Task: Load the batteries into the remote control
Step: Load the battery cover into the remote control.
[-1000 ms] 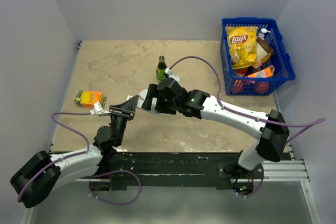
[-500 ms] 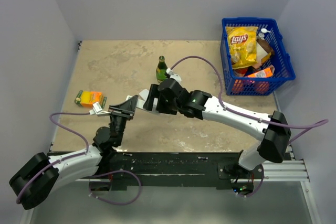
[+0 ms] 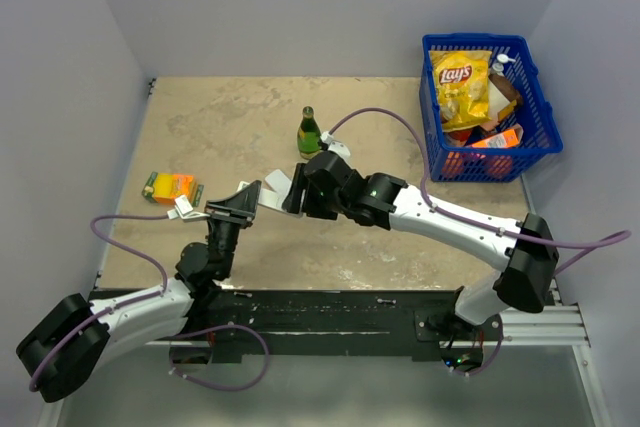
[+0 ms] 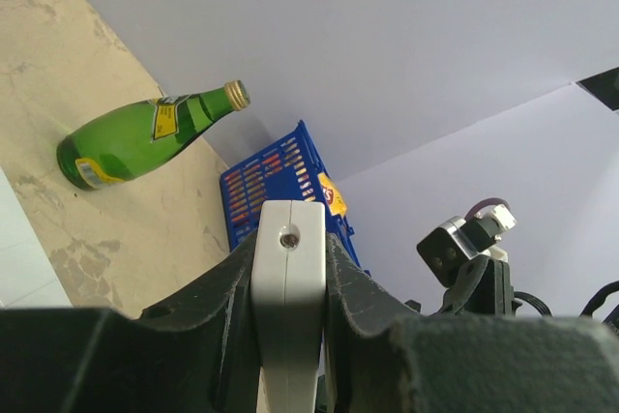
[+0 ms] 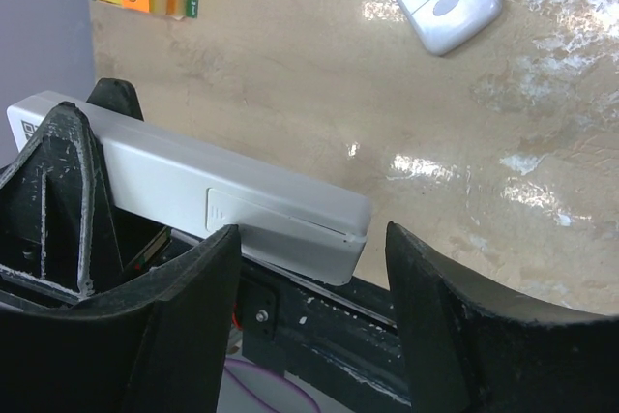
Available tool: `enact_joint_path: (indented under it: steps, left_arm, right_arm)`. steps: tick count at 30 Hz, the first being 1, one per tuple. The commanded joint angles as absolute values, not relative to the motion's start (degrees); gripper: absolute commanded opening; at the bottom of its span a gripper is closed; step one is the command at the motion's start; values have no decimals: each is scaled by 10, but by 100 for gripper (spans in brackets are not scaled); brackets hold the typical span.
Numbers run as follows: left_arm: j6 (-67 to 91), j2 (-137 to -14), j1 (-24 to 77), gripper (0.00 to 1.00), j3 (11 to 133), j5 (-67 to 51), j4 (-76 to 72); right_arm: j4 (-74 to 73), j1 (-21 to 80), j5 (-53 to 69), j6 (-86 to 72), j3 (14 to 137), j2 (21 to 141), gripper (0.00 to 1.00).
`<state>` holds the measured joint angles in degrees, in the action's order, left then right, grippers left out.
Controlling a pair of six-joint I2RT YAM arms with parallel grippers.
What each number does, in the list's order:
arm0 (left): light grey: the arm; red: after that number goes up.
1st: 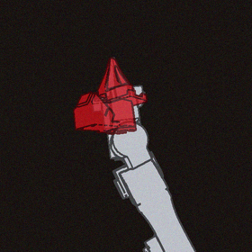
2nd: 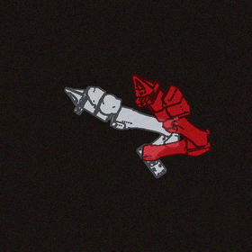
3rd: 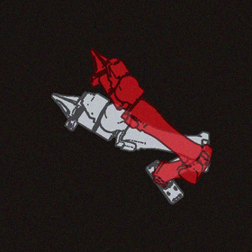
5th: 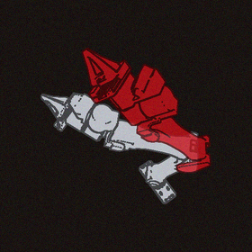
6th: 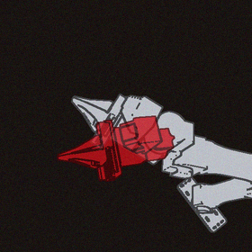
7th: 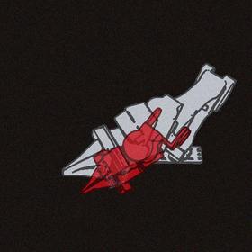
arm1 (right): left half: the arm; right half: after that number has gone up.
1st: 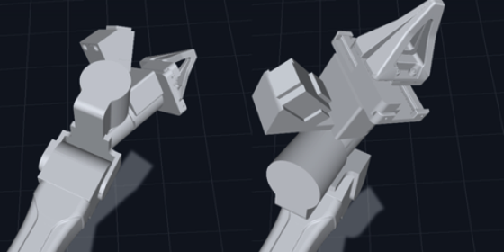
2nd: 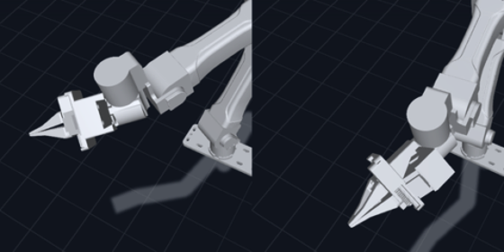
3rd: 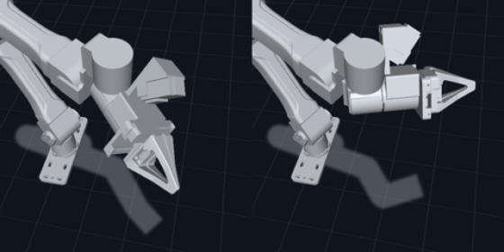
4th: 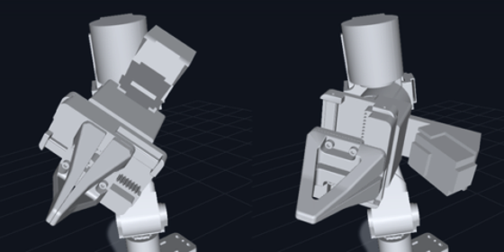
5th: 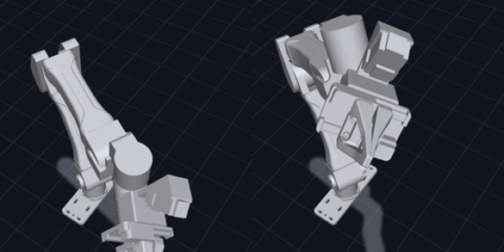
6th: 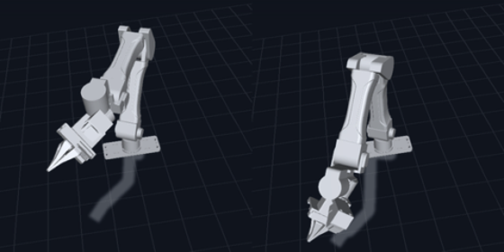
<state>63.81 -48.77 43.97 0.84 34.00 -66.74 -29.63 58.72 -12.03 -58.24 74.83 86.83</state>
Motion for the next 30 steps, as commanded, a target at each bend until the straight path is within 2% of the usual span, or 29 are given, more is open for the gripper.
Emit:
enact_joint_path:
  steps: [1, 12, 18, 20, 30]
  left_arm:
    - [645, -475, 446, 0, -110, 336, -771]
    - [647, -474, 446, 0, -108, 326, -778]
    - [649, -474, 446, 0, -104, 316, -777]
    - [651, -478, 446, 0, -103, 309, -782]
    - [678, -525, 446, 0, -114, 275, -883]
  right_arm:
    - [-332, 584, -145, -576, 744, 874, 60]
    - [-330, 584, -124, -571, 748, 895, 59]
    - [-319, 584, -111, -568, 751, 899, 51]
    - [-318, 584, -108, -565, 753, 903, 45]
    - [-291, 584, -82, -560, 764, 928, 46]
